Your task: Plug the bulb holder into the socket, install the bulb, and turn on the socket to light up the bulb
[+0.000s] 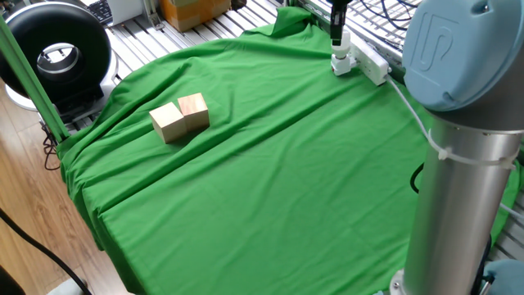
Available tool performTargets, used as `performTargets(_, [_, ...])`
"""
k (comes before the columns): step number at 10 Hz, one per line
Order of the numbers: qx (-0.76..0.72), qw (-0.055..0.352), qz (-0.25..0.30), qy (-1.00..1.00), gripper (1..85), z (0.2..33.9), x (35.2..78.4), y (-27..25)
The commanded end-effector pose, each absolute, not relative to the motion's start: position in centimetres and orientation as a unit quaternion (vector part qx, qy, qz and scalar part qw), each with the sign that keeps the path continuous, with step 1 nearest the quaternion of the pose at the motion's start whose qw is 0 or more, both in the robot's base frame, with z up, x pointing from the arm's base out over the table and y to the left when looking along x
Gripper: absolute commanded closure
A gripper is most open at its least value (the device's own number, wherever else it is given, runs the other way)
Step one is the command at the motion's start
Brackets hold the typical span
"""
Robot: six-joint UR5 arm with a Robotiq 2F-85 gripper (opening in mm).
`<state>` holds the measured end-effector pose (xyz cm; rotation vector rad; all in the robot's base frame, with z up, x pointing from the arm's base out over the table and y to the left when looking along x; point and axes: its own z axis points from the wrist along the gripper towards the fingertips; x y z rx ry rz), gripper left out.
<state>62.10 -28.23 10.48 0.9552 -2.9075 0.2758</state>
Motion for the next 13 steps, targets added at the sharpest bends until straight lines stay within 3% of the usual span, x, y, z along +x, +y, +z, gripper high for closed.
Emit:
performTargets(1, [0.317,0.024,0.064,-0.946,34.7,10.2,62.4,-26.9])
performTargets(8, [0.368,-0.013,0.046,-0.929,14.3,10.0,64.6,-24.9])
performTargets(10, [0.39,-0.03,0.021,-0.92,13.7,9.8,65.2,-23.2])
performTargets(12, [0.407,-0.018,0.024,-0.913,14.0,8.4,64.9,-22.3])
performTargets(13, [0.409,-0.016,0.028,-0.912,21.7,7.8,64.4,-21.6])
